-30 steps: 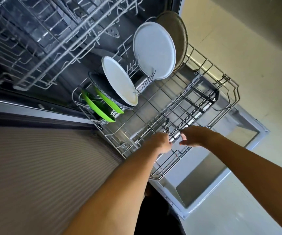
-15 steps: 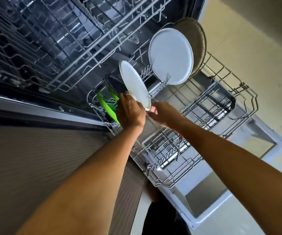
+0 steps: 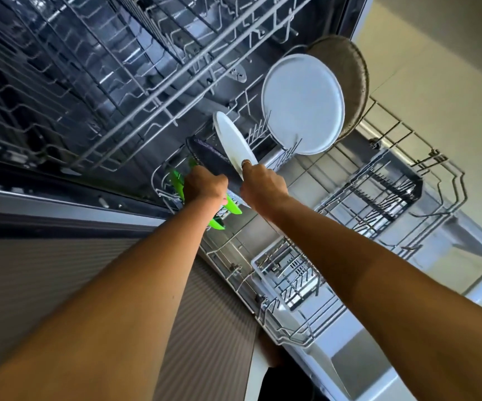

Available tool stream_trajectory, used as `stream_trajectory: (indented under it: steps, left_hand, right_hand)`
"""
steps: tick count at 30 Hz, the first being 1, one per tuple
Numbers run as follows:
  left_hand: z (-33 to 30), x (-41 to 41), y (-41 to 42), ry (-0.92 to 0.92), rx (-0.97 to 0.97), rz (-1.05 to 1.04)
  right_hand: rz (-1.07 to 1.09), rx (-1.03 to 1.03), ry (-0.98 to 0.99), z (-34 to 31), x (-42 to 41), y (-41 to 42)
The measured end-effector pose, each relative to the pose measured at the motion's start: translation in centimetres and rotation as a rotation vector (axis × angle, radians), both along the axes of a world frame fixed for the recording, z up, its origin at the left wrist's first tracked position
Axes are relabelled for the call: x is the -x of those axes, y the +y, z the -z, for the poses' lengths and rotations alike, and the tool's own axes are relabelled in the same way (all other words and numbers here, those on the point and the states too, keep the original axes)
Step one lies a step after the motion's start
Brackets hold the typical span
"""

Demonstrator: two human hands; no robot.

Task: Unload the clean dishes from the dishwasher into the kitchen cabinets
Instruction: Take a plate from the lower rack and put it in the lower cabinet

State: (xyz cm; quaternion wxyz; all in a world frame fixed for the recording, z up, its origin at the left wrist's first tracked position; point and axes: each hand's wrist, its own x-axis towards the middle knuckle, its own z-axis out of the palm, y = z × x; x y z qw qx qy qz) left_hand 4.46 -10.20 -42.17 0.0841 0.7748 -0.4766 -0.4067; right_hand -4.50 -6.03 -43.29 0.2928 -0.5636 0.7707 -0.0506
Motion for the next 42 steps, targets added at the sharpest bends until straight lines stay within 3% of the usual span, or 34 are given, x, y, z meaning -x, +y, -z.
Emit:
stream_trajectory:
  steps: [10,15,21,24,29,35,42]
  left_hand:
    - [-3.1,1.4,2.1,0.012,0.114,-0.086]
    - [-10.8,3.1,6.4,-0.067,0.156,0.006]
    - [-16.0,5.1,12.5,0.008,0.159,0.035]
    - [-17.0,6.0,15.4,0.087,0.194,-0.007]
    - [-18.6,7.7,22.1,0.274,0.166,-0.248]
    - [-17.2,8.7,31.9,0.648,-0.112,-0.546]
    - [-18.0,6.6,40.3,0.929,-0.316,-0.589]
  right_hand:
    - [0.136,0.014,-0.238,-3.9,1.6,3.6]
    - [0.047,0.02,-0.22,-9.2,3.6,8.5]
    - [-0.07,0.064,-0.092,-14.1,5.4,14.6]
    - [-0.168,0.081,-0.01,-16.0,6.2,17.6]
    - [-0.305,0.094,0.176,-19.1,7.5,24.3]
    - [-0.565,-0.047,0.149,-21.7,9.0,33.1]
    - [-0.583,-0.111,0.04,-22.0,7.0,39.6]
